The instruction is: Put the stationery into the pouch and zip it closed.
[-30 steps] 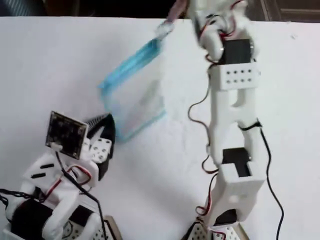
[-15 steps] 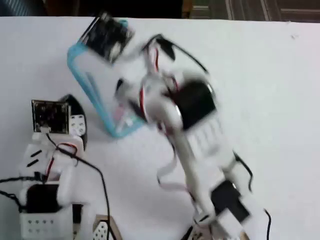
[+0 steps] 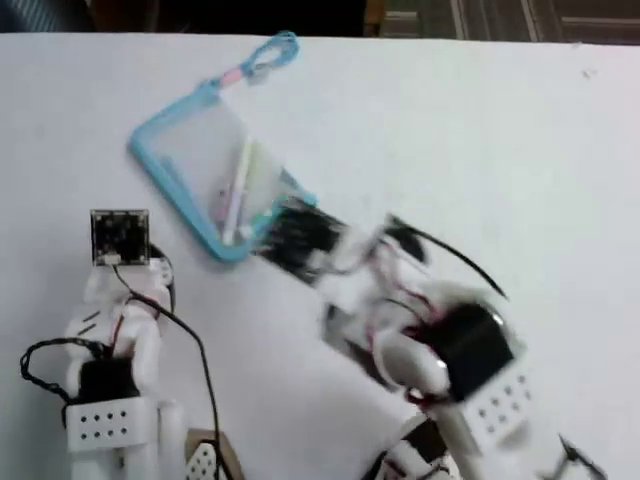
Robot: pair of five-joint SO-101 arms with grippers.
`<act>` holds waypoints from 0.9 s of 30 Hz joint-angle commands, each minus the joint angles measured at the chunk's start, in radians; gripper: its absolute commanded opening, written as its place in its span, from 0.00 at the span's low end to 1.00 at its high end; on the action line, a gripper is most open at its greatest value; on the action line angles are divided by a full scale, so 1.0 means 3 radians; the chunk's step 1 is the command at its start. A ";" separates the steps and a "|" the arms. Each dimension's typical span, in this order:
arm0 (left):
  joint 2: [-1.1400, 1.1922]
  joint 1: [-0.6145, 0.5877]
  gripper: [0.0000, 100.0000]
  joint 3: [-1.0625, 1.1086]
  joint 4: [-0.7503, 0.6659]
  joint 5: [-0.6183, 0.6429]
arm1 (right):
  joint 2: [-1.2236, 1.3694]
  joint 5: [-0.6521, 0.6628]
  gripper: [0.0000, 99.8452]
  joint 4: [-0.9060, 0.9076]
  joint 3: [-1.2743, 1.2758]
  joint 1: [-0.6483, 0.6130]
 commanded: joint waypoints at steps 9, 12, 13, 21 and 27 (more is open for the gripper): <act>0.0008 -0.0008 0.02 0.0000 0.0389 -0.0020 | -0.2007 0.1151 0.43 -0.1297 0.2552 0.2304; 0.0003 0.0008 0.02 0.0000 0.0511 -0.0020 | -0.2601 0.1115 0.42 -0.1588 0.3115 0.2560; 0.0003 0.0008 0.02 0.0005 0.0522 -0.0010 | -0.2826 0.1023 0.39 -0.1629 0.3263 0.2601; 0.0003 0.0008 0.02 0.0148 0.0552 -0.0026 | -0.2821 -0.0164 0.06 -0.1721 0.3514 0.2591; 0.0003 0.0008 0.02 0.0286 0.0363 -0.0266 | -0.2908 -0.0619 0.09 -0.1583 0.4035 0.2350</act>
